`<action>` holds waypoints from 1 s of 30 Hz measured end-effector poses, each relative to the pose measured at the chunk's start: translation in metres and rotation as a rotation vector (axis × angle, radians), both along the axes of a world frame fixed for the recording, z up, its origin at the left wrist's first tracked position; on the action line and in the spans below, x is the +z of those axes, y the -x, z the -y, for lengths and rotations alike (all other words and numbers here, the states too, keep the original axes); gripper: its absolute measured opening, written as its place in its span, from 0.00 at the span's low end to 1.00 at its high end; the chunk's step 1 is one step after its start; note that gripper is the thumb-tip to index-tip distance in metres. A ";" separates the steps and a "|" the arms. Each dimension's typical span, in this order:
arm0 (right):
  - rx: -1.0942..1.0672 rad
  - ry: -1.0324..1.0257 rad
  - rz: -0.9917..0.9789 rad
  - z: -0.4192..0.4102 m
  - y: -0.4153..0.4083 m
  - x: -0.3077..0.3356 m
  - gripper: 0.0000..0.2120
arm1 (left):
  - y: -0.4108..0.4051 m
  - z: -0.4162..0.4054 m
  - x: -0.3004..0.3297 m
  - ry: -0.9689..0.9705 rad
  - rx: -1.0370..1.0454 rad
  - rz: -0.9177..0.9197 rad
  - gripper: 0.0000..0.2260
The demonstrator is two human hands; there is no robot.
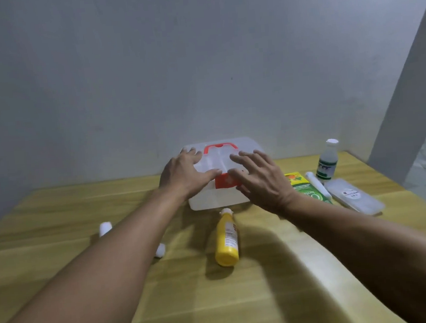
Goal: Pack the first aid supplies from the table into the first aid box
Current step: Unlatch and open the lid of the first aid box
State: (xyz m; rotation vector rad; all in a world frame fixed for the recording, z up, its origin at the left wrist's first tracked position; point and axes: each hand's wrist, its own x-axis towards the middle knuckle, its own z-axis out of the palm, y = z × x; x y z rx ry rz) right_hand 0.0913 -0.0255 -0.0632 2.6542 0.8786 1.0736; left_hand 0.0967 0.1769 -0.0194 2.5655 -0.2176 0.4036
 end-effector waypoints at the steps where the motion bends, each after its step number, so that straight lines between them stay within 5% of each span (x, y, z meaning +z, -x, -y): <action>1: 0.025 0.014 0.049 0.001 -0.002 -0.001 0.21 | -0.001 0.000 -0.002 0.004 0.003 0.013 0.35; 6: 0.183 0.115 0.277 0.010 -0.014 0.005 0.09 | -0.006 -0.002 -0.004 0.016 0.003 -0.002 0.36; 30: 0.305 0.300 0.441 0.015 -0.028 0.005 0.11 | -0.012 0.010 0.025 -0.165 0.095 -0.135 0.35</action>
